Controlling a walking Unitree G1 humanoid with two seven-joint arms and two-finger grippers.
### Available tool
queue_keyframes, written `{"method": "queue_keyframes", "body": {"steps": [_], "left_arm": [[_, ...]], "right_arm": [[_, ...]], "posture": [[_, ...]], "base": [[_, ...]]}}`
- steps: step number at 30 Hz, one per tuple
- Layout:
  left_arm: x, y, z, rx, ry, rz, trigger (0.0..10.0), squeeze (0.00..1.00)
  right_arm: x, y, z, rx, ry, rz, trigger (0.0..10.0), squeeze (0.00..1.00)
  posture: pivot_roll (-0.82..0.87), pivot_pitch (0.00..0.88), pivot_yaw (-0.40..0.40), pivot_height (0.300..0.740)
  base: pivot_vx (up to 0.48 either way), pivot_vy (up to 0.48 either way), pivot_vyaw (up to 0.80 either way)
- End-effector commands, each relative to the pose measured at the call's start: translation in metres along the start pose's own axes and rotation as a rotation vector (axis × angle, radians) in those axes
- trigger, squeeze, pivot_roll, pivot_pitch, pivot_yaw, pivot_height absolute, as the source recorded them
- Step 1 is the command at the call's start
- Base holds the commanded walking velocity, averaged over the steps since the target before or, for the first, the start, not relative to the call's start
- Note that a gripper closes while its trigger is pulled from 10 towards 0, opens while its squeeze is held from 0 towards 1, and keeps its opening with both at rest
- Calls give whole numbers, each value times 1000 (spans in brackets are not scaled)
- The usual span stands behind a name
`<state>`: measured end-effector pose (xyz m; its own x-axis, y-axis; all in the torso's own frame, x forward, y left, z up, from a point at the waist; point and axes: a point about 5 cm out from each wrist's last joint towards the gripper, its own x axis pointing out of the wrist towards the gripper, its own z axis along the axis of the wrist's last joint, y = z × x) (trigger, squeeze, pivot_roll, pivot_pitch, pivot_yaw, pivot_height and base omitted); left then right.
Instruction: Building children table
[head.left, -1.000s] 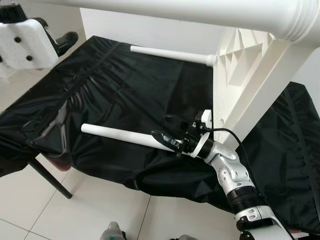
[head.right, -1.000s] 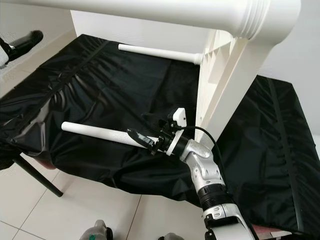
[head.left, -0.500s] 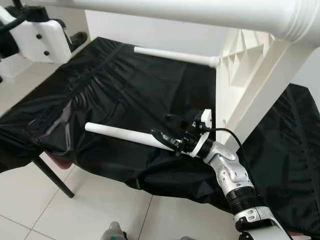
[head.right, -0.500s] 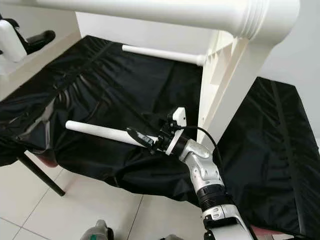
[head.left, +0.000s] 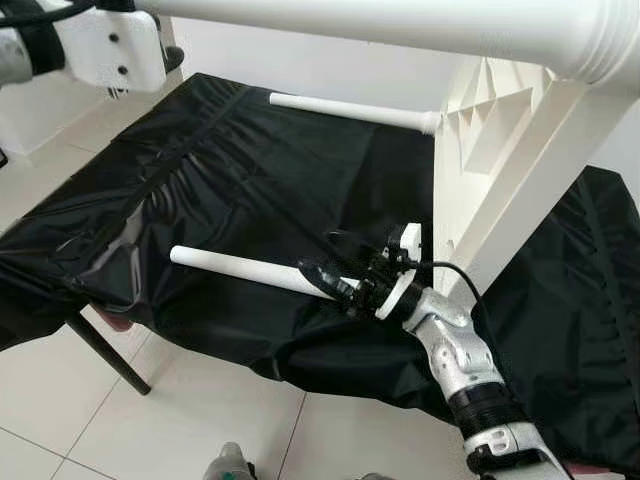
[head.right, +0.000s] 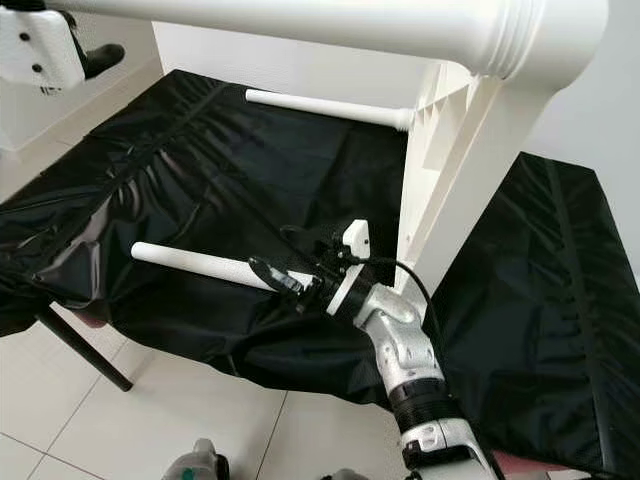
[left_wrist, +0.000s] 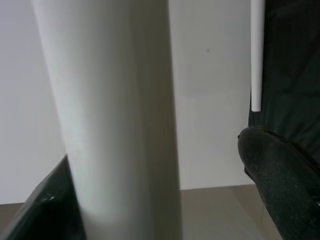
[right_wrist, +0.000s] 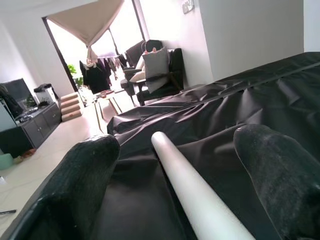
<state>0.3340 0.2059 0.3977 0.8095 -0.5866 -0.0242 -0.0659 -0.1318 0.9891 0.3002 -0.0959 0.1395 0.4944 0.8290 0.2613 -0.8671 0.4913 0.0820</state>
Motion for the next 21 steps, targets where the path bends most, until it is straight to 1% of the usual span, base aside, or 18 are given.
{"method": "queue_keyframes", "body": {"steps": [1, 2, 3, 4, 5, 7, 11, 13, 14, 15, 18, 20, 21], "left_arm": [[3, 12, 1, 31, -6, 216, 5882, 0], [3, 12, 1, 31, -6, 216, 5882, 0], [3, 14, -2, 22, -13, 217, 0, 8], [3, 14, -2, 22, -13, 217, 0, 8], [2, 14, -4, 24, -10, 216, 0, 43], [-3, 13, -9, 20, 16, 211, 0, 39], [-5, 11, -12, 14, 26, 203, 0, 35], [-10, 7, -22, -1, 74, 203, 0, 4], [-10, 7, -22, -1, 74, 203, 0, 4], [-14, 2, -29, -26, 106, 204, 0, 0], [-16, 1, -32, -41, 115, 213, 0, 0], [-19, -2, -35, -67, 128, 236, 0, 0], [-19, -2, -35, -67, 128, 236, 0, 0]], "right_arm": [[0, 1, 1, -6, -5, 0, 10000, 0], [0, 1, 1, -6, -5, 0, 10000, 0], [0, 1, 2, -6, -12, -8, 10000, 0], [0, 1, 2, -6, -12, -8, 10000, 0], [0, 1, 2, -6, -14, -13, 10000, 0], [-1, 1, 2, -7, -15, -23, 10000, 0], [-2, 1, 2, -8, -16, -27, 10000, 0], [-2, -1, 4, -9, -22, -35, 10000, 0], [-2, -1, 4, -9, -22, -35, 10000, 0], [-1, -5, 9, -21, -37, -54, 10000, 0], [-2, -9, 13, -31, -46, -74, 10000, 0], [-5, -18, 21, -54, -66, -124, 10000, 0], [-5, -18, 21, -54, -66, -124, 10000, 0]], "posture": [[203, 2, -16, 740], [203, 2, -16, 740], [198, 2, -11, 740], [198, 2, -11, 740], [196, 5, -10, 740], [198, 6, -11, 740], [199, 9, -12, 740], [197, 14, -12, 740], [197, 14, -12, 740], [195, 14, -13, 740], [192, 15, -14, 740], [187, 15, -17, 740], [187, 15, -17, 740]], "base": [[0, 0, 0], [0, 0, 0], [0, 0, 0], [0, 0, 0], [0, 0, 0], [0, 0, 0], [0, 0, 0], [0, 0, 0], [0, 0, 0], [0, 0, 0], [0, 0, 0], [0, 0, 0], [0, 0, 0]]}}
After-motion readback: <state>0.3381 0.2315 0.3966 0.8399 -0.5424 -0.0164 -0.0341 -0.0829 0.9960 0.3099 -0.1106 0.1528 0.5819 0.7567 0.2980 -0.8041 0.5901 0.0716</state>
